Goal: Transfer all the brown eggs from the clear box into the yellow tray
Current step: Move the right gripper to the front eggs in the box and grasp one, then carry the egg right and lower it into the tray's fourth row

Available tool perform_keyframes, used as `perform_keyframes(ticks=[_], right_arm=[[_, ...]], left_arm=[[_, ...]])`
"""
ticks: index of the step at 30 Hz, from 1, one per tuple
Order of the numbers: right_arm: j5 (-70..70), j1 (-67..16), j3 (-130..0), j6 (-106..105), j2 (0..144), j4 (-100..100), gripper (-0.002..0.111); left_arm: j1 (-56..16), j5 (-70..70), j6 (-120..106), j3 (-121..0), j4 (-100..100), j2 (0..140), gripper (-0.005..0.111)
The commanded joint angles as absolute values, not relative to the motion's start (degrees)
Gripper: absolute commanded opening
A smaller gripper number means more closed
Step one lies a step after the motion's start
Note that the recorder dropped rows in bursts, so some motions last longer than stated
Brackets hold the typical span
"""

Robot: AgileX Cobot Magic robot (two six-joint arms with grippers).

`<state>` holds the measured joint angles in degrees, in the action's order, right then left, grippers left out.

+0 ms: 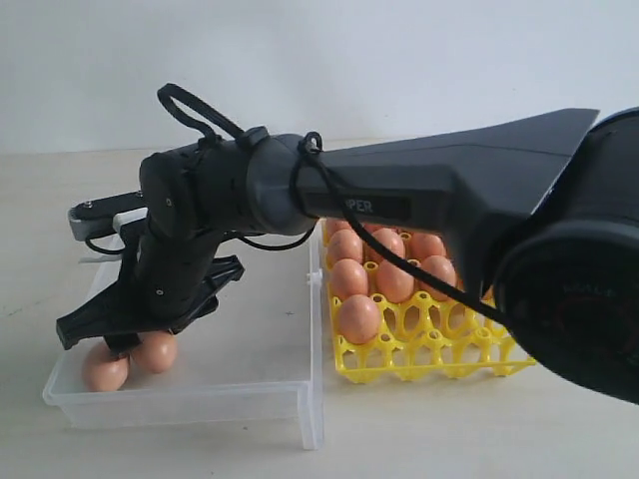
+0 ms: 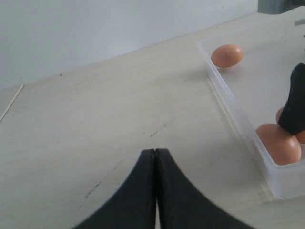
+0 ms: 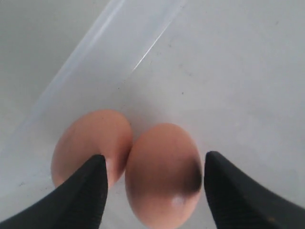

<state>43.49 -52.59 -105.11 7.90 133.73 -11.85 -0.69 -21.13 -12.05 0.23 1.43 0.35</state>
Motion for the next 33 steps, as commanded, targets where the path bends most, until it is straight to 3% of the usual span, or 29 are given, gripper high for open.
perform_keyframes(ticks=[1,4,9,16,19,25,33], right_arm=[[46.50,-52.60,-108.08,7.34,135.72,-10.30,0.047],[47.70,-52.49,-108.33,7.34,135.72,-9.07,0.023],[48.76,-52.25,-108.33,7.24,135.75,-6.40,0.000],[40.79,-51.20,-104.66,8.58,131.45,1.21,0.000],[26.36,-50.94,-95.46,11.62,126.38,7.85,0.000],[-4.46,-47.39,-73.14,10.34,115.62,1.19,0.000],[-20.58,-42.18,-45.74,-5.76,100.20,-7.91,0.000]], left_arm=[[-0.59,-20.80,-11.75,0.00,1.43,0.00,0.000],[-0.59,-20.80,-11.75,0.00,1.43,0.00,0.000],[-0.59,-20.80,-11.64,0.00,1.43,0.00,0.000],[-0.59,-20.80,-11.75,0.00,1.43,0.00,0.000],[-0.59,-20.80,-11.75,0.00,1.43,0.00,0.000],[-0.59,-20.80,-11.75,0.00,1.43,0.00,0.000],[-0.59,-20.80,-11.75,0.00,1.43,0.00,0.000]])
